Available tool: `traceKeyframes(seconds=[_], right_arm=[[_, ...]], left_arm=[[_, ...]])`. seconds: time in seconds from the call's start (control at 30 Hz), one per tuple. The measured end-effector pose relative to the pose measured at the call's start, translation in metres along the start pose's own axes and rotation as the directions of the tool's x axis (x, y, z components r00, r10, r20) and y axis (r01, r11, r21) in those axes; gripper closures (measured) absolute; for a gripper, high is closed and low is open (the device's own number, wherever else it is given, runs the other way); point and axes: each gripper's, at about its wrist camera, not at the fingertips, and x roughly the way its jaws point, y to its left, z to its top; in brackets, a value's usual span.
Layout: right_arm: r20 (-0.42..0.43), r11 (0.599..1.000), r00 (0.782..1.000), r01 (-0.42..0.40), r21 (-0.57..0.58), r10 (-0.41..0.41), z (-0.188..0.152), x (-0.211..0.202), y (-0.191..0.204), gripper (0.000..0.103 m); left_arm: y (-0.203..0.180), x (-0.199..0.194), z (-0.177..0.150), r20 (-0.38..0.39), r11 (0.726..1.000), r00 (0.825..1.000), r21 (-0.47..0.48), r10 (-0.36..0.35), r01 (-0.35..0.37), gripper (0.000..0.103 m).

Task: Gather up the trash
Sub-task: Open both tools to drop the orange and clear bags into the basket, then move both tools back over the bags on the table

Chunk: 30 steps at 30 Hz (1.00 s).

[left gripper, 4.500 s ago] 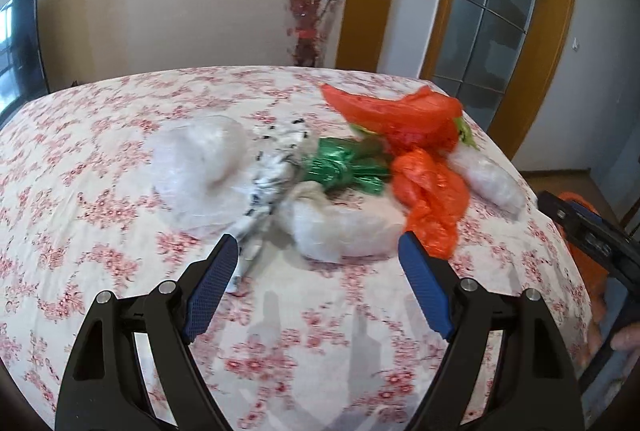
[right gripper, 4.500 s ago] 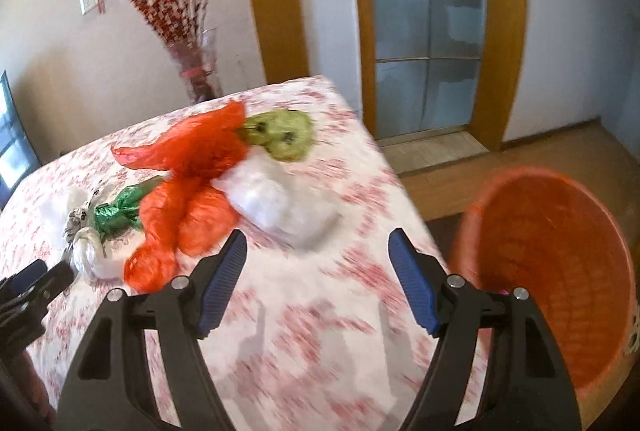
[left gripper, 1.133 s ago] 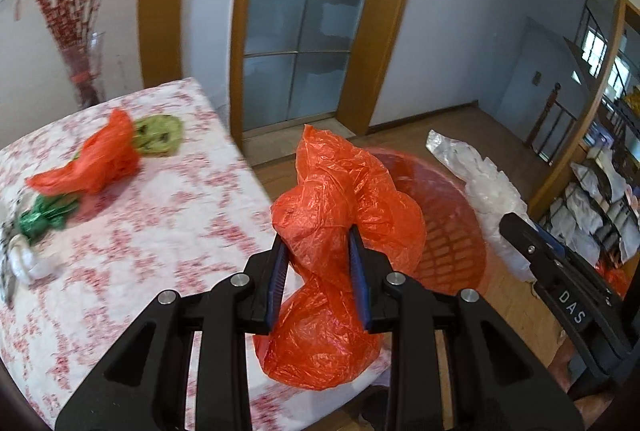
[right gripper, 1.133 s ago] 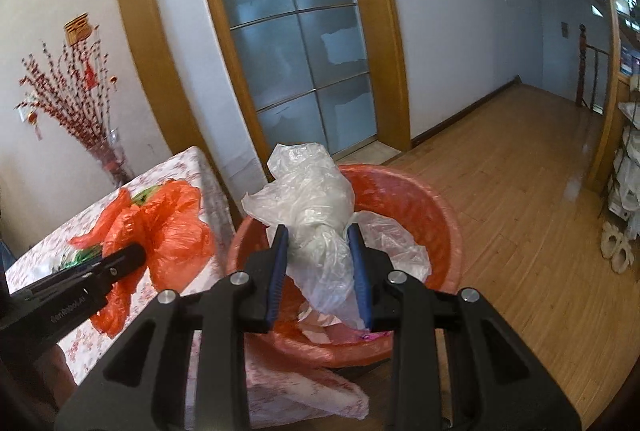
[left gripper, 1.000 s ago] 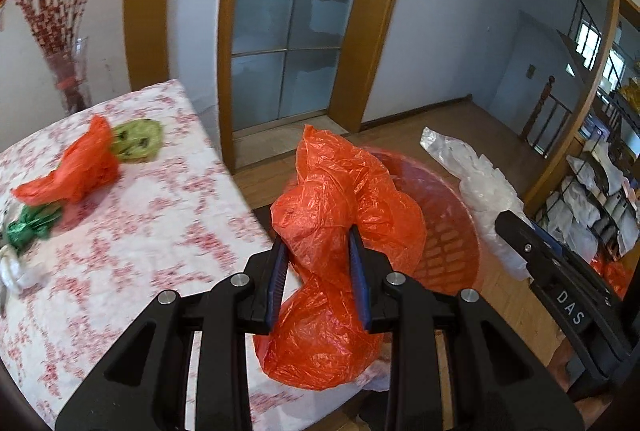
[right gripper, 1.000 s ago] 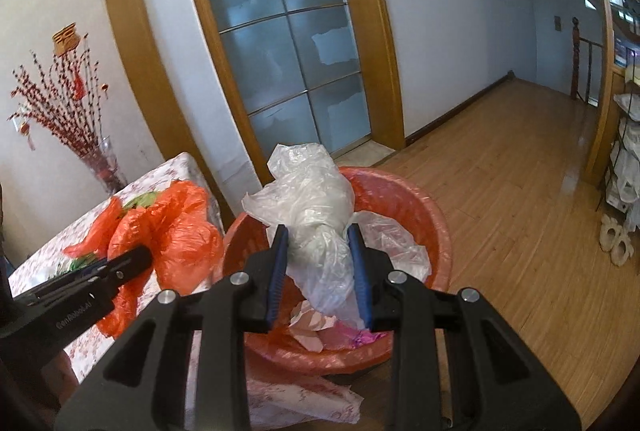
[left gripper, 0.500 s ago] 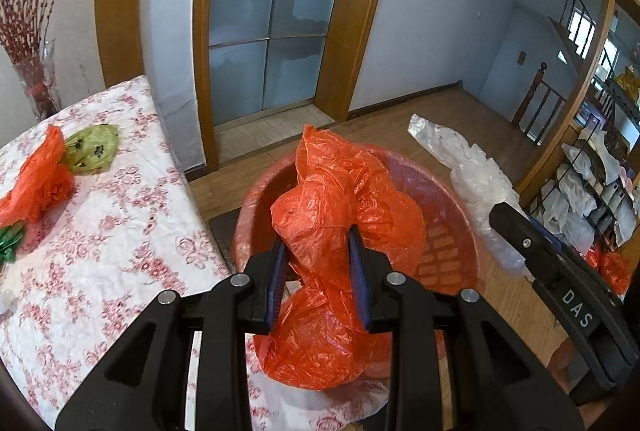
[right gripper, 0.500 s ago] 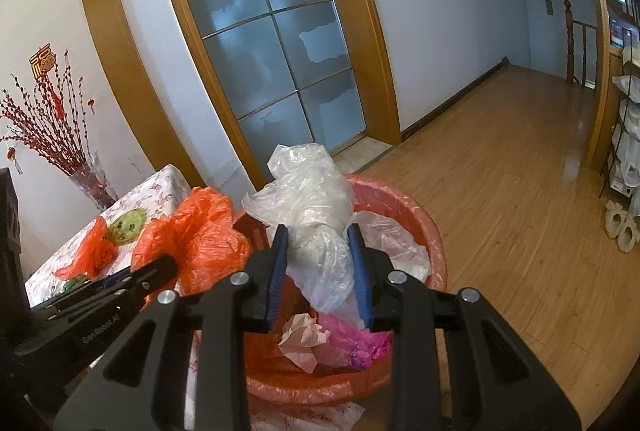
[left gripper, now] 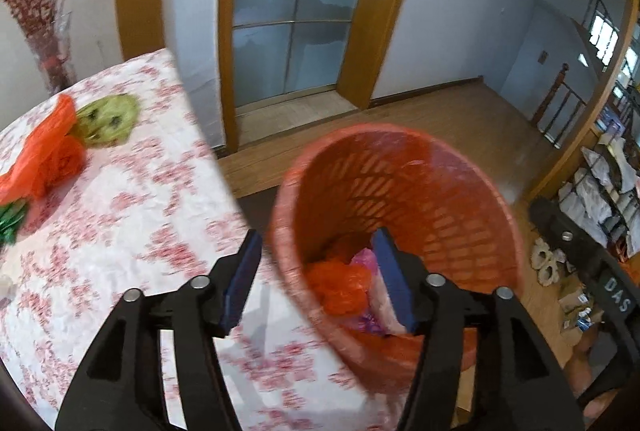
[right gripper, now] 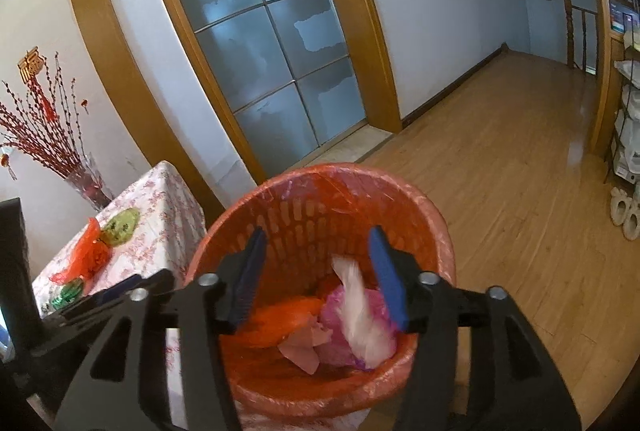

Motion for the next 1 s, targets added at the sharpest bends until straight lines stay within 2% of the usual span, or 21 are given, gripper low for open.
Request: traceKeyframes(seconds=[0.07,0.17,0.53,0.83,1.0], right_arm=[[-0.003,1.000,1.000,0.016,-0.014,-0.016,-0.005,-0.001,0.001,0.036],[-0.019,0.999,1.000,0.025,-0.029,-0.025,-0.012,-0.001,0.003,0.035],[-0.045,0.997,0.999,0.000,-0.082,-0.004,-0.026,-0.011,0.030,0.034],[-0.069,0.981,0.995,-0.077,-0.180,0.065,-0.037,-0.016,0.093,0.031],[-0.099,0.961,0.988,-0.136,-0.239,0.115,-0.047,-0.012,0.141,0.031]], left_arm=[[0.010,-0.004,-0.005,0.006,0.999,0.999,0.003,0.035,-0.035,0.035],[0.025,-0.010,-0.014,0.010,0.996,0.996,0.006,0.085,-0.085,0.031],[0.089,-0.037,-0.036,0.007,0.980,0.982,-0.065,0.187,-0.186,0.026],[0.138,-0.072,-0.052,0.040,0.959,0.966,-0.139,0.256,-0.248,0.026],[0.176,-0.095,-0.061,0.060,0.936,0.950,-0.198,0.308,-0.291,0.026]])
